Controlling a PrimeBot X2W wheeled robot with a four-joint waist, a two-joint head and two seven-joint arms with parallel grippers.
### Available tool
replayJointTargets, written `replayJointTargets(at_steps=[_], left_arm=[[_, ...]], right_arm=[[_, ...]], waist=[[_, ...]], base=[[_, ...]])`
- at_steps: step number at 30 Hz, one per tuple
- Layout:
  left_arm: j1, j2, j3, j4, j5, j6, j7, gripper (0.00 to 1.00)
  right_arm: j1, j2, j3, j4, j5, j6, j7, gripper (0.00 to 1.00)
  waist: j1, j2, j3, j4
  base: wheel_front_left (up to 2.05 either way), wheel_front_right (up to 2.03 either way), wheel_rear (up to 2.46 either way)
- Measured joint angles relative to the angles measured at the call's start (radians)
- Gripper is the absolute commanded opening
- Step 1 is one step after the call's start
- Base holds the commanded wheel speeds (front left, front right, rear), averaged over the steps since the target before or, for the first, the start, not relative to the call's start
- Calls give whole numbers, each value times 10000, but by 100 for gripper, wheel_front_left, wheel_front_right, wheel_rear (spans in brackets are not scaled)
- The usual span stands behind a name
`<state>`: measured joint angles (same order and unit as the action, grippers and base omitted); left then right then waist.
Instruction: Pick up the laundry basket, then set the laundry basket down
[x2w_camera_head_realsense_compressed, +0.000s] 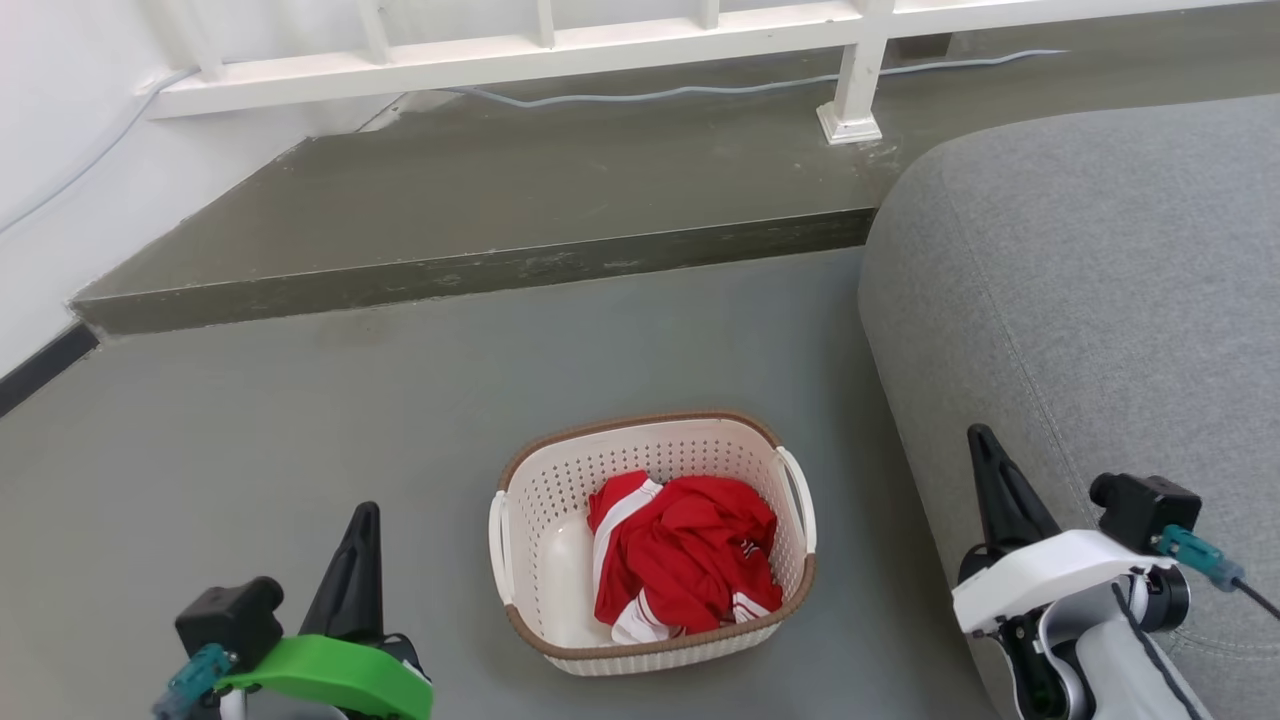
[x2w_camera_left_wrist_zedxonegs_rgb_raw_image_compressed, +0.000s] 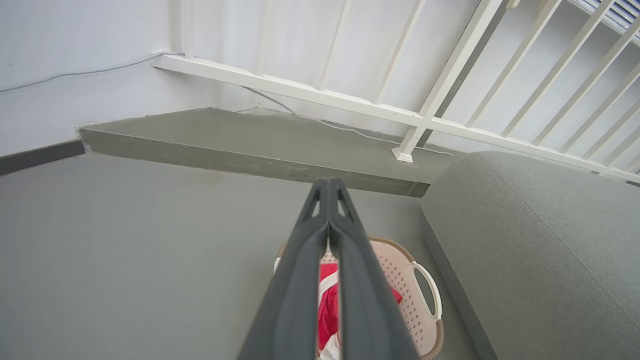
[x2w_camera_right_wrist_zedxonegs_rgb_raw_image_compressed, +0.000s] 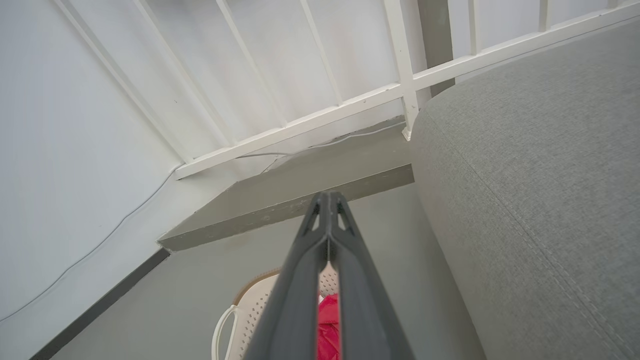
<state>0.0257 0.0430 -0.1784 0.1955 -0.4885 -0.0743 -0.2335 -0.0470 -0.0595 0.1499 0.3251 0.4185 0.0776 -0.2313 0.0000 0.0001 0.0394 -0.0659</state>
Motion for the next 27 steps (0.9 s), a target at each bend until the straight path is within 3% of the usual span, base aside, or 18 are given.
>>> replayJointTargets(at_steps=[27], left_arm=[[-14, -4, 662, 173, -3340, -132, 970, 0]], right_arm=[[-22, 38, -815, -29, 3476, 100, 1066, 0]], waist=[[0, 0, -106, 189]], base=[[0, 0, 0]])
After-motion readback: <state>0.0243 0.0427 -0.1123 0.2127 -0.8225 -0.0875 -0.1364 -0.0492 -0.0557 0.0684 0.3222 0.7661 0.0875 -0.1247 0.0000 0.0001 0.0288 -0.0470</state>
